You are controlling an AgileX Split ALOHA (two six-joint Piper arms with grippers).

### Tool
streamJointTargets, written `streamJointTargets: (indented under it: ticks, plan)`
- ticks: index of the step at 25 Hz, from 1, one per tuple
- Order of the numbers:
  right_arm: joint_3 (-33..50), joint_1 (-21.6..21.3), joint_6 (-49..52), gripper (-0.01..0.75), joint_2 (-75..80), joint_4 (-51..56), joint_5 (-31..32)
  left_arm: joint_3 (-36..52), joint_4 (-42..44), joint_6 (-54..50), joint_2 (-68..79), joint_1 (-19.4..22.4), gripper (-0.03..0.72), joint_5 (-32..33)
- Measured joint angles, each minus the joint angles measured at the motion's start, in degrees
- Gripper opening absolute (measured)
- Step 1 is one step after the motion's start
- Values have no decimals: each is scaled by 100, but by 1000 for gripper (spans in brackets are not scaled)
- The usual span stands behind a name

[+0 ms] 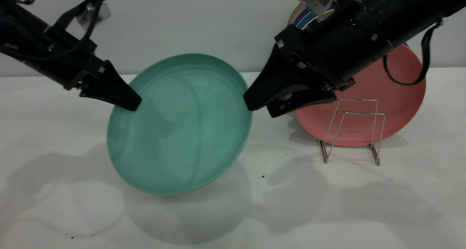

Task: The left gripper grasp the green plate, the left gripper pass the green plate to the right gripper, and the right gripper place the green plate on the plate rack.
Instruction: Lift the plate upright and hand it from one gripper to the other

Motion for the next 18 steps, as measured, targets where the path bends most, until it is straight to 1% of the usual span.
streamJointTargets:
  ticks: [13, 15, 16, 17, 18]
  plan:
    - [-6, -17, -309, 473, 276, 457, 8, 0, -87, 12, 0, -591, 20, 84]
    - [-6, -17, -330, 443, 276, 501, -3, 0, -218, 25, 0, -621, 20, 117]
    - [-6, -17, -335, 412, 276, 524, -10, 0, -261, 39, 0, -628, 20, 123]
    - [-6, -17, -335, 374, 276, 529, -10, 0, -285, 65, 0, -634, 20, 131]
    - [-6, -17, -335, 314, 276, 535, -22, 0, -307, 95, 0, -639, 20, 148]
